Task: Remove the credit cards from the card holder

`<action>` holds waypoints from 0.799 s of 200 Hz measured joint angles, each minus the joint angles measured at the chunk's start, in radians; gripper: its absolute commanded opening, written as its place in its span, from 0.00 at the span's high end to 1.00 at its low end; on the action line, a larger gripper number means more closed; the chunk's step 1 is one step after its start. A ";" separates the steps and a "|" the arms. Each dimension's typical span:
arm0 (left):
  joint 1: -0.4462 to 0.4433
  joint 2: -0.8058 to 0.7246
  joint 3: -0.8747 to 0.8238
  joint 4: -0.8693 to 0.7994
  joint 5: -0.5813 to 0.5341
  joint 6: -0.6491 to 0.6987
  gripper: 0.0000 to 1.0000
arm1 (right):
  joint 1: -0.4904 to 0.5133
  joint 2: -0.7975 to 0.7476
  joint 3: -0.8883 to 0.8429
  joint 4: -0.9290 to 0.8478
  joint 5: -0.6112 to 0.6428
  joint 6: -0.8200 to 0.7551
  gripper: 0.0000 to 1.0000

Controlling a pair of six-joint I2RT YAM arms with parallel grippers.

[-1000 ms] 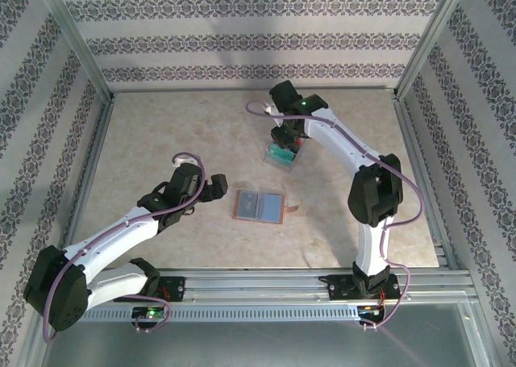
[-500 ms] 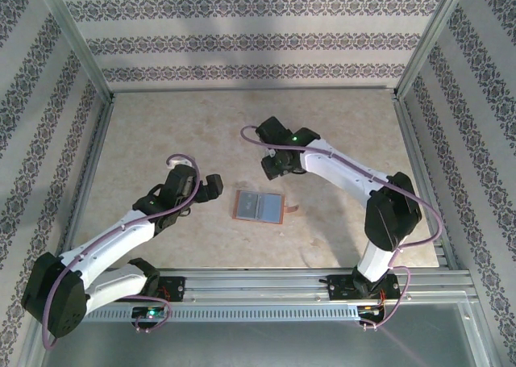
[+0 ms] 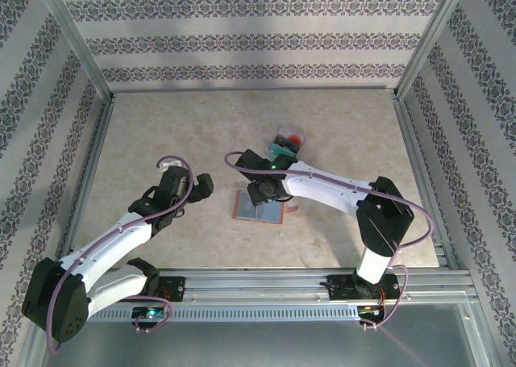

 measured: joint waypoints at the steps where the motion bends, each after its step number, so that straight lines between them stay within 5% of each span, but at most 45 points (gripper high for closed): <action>1: 0.002 0.000 -0.001 0.000 -0.001 -0.001 0.01 | 0.002 0.003 0.000 0.001 -0.001 0.003 0.42; 80: 0.064 -0.033 -0.048 -0.005 0.004 -0.045 0.01 | 0.067 0.180 0.027 0.069 -0.061 0.108 0.35; 160: 0.077 -0.062 -0.070 -0.009 0.011 -0.060 0.01 | 0.068 0.196 0.043 0.120 -0.095 0.142 0.27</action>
